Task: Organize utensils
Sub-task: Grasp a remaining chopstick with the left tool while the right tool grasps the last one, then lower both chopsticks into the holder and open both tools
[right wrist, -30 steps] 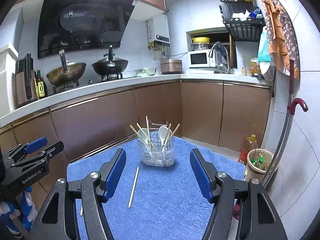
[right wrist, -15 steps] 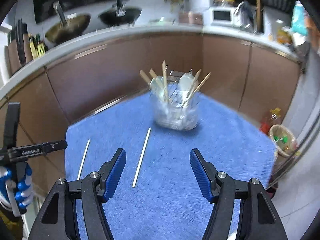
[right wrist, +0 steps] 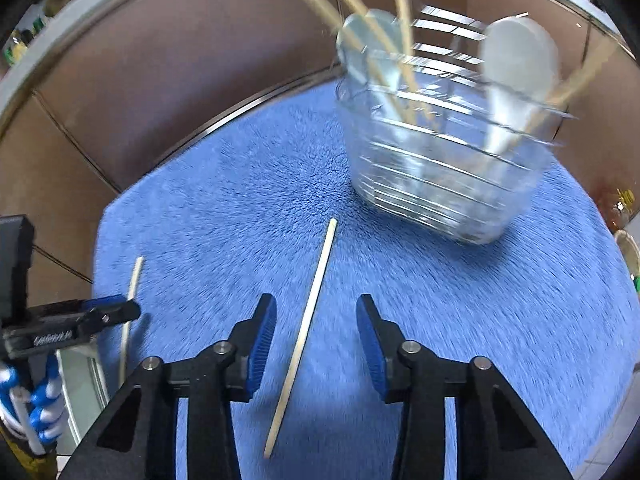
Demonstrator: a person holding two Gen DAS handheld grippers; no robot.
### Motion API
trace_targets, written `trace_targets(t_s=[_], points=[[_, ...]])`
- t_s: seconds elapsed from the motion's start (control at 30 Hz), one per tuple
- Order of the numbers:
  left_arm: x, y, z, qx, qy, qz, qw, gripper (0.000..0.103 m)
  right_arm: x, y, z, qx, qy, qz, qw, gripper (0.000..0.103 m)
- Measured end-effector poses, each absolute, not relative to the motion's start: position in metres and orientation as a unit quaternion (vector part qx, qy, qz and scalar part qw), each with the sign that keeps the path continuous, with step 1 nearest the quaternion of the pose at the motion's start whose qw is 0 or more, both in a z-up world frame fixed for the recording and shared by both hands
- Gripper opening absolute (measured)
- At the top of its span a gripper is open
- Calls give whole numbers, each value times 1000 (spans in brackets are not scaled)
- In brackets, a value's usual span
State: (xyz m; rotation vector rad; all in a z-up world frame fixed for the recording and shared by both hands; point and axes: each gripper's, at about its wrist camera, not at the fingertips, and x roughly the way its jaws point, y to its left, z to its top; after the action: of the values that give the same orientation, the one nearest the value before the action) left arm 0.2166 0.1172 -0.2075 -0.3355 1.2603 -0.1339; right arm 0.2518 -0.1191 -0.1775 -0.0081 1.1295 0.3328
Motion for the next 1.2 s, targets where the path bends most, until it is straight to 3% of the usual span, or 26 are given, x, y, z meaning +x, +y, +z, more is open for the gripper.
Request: trace_targets(t_s=[0.23, 0.3, 0.43, 0.53, 0.83, 1.2], points=[[223, 113, -207, -140, 591, -64, 792, 40, 290, -100, -205, -35, 565, 138, 813, 19], [226, 113, -208, -138, 592, -58, 792, 35, 294, -95, -210, -47, 568, 134, 811, 16], [233, 112, -213, -132, 595, -40, 792, 14, 293, -88, -210, -71, 568, 125, 810, 10], [230, 117, -214, -128, 590, -38, 796, 7, 290, -86, -210, -67, 565, 127, 812, 8], [205, 133, -202, -179, 537, -61, 822, 5, 234, -109, -165, -38, 513, 168, 841, 6], [155, 104, -118, -157, 412, -123, 889, 5, 154, -157, -102, 1, 426, 167, 889, 6]])
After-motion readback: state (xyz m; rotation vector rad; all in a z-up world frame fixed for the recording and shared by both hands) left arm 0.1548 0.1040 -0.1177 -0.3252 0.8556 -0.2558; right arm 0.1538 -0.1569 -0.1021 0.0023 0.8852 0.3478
